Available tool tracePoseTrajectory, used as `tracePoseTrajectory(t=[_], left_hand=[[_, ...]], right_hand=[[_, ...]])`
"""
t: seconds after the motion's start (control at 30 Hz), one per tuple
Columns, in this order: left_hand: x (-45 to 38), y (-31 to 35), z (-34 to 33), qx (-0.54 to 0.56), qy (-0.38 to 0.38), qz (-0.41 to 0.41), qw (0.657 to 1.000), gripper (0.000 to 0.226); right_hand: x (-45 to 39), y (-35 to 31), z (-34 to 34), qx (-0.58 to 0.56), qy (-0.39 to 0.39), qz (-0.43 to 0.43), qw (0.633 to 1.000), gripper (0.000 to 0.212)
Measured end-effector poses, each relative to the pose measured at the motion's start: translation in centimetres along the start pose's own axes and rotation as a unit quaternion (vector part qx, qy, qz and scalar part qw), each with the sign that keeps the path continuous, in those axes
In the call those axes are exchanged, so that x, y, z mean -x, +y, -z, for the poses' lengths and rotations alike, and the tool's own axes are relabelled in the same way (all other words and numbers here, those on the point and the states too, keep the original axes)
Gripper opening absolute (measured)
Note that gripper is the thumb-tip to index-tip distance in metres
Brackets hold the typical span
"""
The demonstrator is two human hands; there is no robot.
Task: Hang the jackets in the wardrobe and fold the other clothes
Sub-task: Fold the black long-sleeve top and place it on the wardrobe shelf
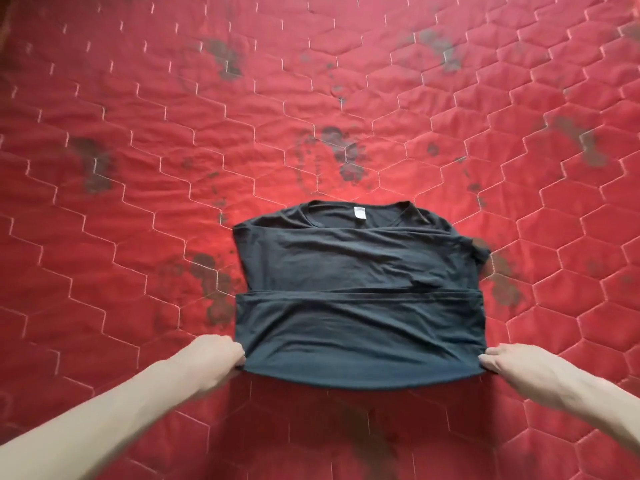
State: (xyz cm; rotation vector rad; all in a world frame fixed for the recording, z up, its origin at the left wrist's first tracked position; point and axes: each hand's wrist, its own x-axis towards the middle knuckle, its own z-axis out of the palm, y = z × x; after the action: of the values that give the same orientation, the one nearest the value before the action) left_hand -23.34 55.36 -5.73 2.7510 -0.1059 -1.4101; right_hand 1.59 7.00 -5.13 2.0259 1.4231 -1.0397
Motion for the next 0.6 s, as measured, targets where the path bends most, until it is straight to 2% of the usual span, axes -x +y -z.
tracePoseTrajectory(t=[0.1,0.2,0.3,0.47,0.6], left_hand=[[-0.4,-1.8,3.9,0.068,0.04,0.01,0.997,0.021],[-0.8,-4.5,7.2,0.198,0.078,0.06,0.975,0.008],[-1.4,-7.1,9.0,0.331,0.127,0.116,0.928,0.013],[-3.0,-8.9,10.2,0.469,0.195,0.16,0.847,0.008],[-4.7,-8.8,10.6,0.579,0.252,0.204,0.748,0.006]], right_hand=[[-0.4,3.0,1.6,-0.159,0.042,-0.097,0.982,0.026],[-0.6,5.8,4.0,-0.353,0.142,-0.155,0.912,0.032],[-1.2,7.7,5.8,-0.469,0.194,-0.19,0.84,0.027],[-3.3,9.7,7.6,-0.571,0.289,-0.231,0.733,0.013],[-5.9,10.3,9.1,-0.633,0.346,-0.275,0.635,0.012]])
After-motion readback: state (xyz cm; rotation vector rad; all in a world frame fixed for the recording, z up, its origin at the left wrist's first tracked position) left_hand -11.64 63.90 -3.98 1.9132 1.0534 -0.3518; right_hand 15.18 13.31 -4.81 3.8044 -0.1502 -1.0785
